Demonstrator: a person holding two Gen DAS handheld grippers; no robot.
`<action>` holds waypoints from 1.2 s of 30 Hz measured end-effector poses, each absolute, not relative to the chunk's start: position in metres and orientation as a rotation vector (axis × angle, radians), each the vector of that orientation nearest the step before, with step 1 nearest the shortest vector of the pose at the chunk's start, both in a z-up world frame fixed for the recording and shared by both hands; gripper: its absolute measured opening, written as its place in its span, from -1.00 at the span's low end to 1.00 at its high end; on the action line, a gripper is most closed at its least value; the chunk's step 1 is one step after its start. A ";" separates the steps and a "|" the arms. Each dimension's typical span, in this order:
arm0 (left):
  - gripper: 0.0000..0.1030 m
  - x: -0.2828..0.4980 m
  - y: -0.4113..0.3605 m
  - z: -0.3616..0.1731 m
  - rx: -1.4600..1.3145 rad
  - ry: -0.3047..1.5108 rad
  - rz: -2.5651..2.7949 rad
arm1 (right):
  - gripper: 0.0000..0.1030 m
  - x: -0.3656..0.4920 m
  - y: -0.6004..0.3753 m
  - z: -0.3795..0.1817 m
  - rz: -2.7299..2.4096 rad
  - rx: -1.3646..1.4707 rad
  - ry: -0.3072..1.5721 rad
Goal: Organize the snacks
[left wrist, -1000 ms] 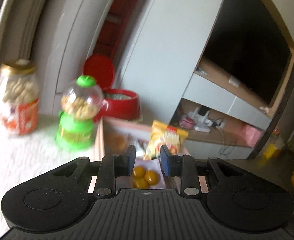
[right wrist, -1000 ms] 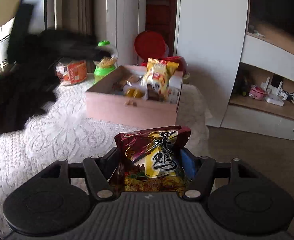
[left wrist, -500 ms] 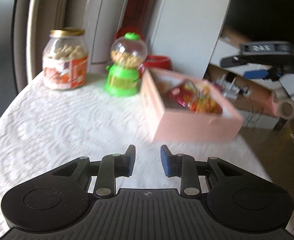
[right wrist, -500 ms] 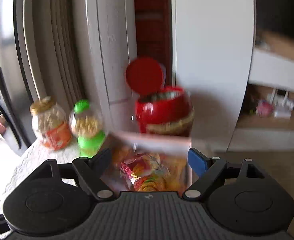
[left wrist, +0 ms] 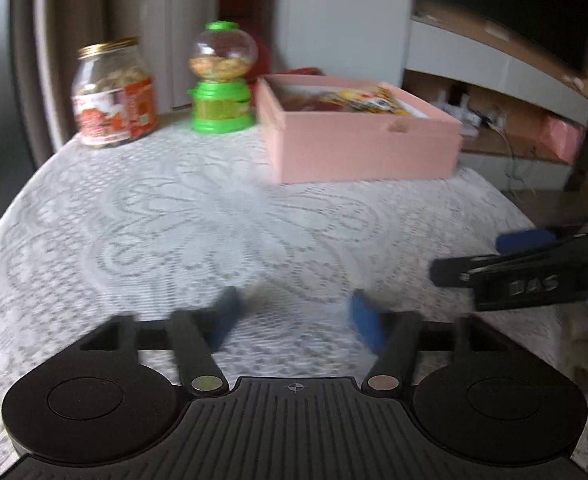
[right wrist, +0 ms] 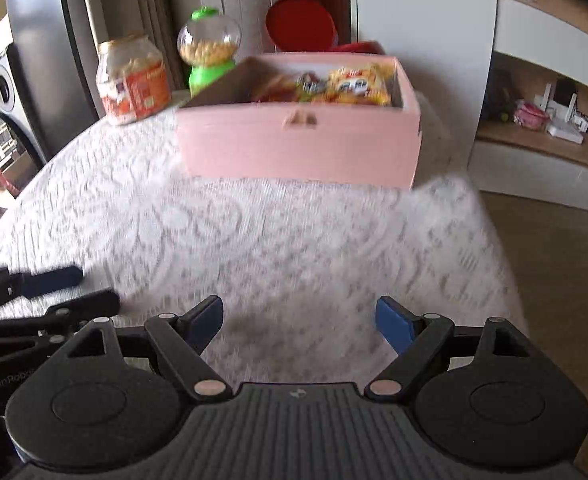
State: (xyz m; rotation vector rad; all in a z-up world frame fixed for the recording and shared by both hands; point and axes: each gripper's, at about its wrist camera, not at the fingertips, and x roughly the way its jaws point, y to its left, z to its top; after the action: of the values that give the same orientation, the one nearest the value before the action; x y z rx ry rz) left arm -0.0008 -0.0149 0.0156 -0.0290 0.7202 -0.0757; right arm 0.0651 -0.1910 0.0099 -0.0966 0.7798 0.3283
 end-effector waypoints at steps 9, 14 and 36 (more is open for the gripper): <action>0.44 0.010 -0.019 0.014 -0.072 0.698 0.041 | 0.72 0.058 -0.195 0.007 0.300 -0.094 0.745; 0.43 0.008 -0.023 0.014 -0.053 0.694 0.063 | 0.83 0.059 -0.200 0.003 0.282 -0.073 0.716; 0.42 0.007 -0.024 0.014 -0.043 0.692 0.061 | 0.87 0.058 -0.197 0.000 0.252 -0.069 0.696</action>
State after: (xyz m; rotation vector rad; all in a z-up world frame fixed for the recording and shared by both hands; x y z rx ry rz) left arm 0.0068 -0.0237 0.0139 -0.0430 0.6922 0.0614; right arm 0.0579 -0.1966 -0.0004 -0.0688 0.6958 0.2520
